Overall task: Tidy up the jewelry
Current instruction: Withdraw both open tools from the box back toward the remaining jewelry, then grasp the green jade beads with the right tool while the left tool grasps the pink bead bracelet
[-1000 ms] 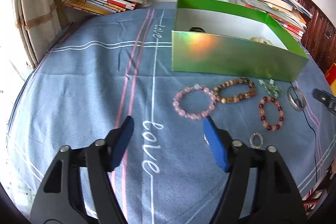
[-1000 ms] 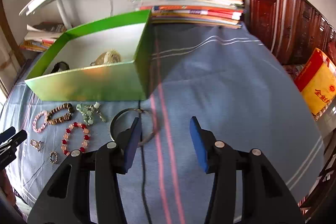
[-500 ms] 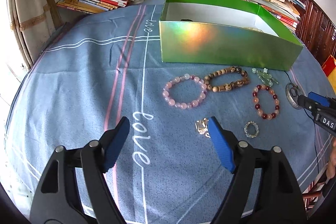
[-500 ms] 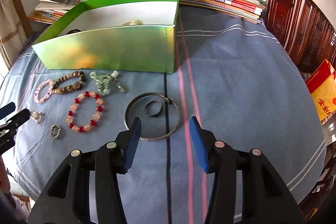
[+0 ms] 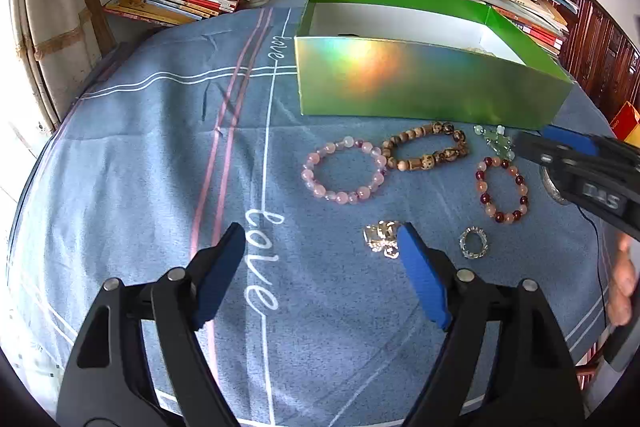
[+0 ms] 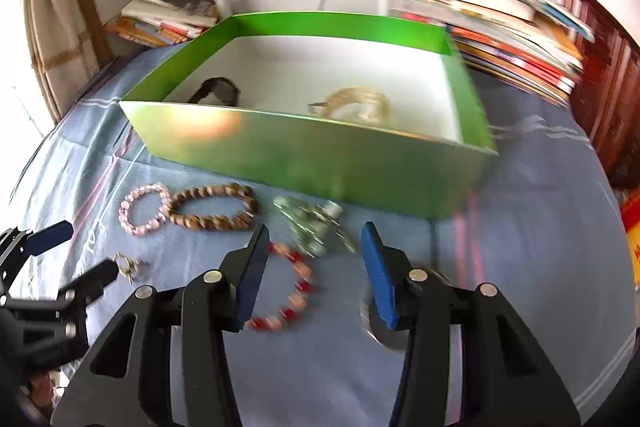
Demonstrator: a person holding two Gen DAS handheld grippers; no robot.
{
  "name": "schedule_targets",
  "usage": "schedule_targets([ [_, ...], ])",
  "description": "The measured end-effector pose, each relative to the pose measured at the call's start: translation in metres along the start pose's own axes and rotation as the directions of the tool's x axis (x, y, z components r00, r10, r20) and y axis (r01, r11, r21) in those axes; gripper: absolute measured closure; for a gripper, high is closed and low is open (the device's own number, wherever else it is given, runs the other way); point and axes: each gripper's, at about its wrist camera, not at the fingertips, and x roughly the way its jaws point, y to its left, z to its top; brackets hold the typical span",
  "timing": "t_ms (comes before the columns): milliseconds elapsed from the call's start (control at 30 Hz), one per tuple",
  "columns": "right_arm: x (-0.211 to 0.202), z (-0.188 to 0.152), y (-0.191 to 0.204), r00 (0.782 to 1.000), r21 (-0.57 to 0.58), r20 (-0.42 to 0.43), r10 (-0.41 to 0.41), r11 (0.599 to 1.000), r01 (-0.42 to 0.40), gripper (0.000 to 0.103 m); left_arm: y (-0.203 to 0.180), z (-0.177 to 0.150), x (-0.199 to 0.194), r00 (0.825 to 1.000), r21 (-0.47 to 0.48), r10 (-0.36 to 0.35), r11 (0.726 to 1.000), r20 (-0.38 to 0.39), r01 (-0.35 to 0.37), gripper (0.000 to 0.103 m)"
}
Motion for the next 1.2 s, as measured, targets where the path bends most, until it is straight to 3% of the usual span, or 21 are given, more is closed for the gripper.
schedule_targets([
  [100, 0.017, 0.008, 0.007, 0.999, -0.026, -0.027, -0.018, 1.000, 0.018, 0.057, 0.004, 0.000, -0.001, 1.000, -0.006, -0.002, 1.000, 0.001, 0.002, 0.024],
  [167, 0.027, 0.010, 0.008, 0.998, -0.028, -0.056, -0.021, 0.999, 0.019, 0.076, 0.007, 0.001, -0.001, 1.000, -0.014, -0.007, 1.000, 0.002, 0.007, 0.024],
  [267, 0.030, 0.006, -0.003, 0.997, 0.009, -0.072, 0.002, 1.000, -0.002, 0.083, 0.015, 0.004, 0.001, 1.000, -0.044, -0.022, 0.999, -0.003, 0.022, 0.024],
  [400, 0.020, -0.003, -0.013, 0.997, 0.040, -0.074, 0.004, 0.999, -0.001, 0.083, 0.026, 0.011, 0.005, 0.999, -0.098, -0.050, 0.994, -0.003, 0.050, 0.024],
  [533, 0.004, -0.019, -0.028, 0.998, 0.084, -0.068, -0.017, 0.996, 0.023, 0.084, 0.031, 0.017, 0.014, 0.999, -0.136, -0.036, 0.990, -0.010, 0.034, 0.025],
  [800, -0.009, -0.029, -0.036, 0.998, 0.109, -0.054, -0.019, 0.994, 0.024, 0.084, 0.023, 0.028, 0.037, 0.999, -0.143, -0.006, 0.990, -0.046, 0.000, 0.033],
  [1200, -0.002, -0.031, -0.032, 0.998, 0.112, -0.062, -0.024, 0.993, 0.031, 0.083, 0.016, 0.031, 0.047, 0.998, -0.123, 0.027, 0.992, -0.062, -0.034, 0.030],
])
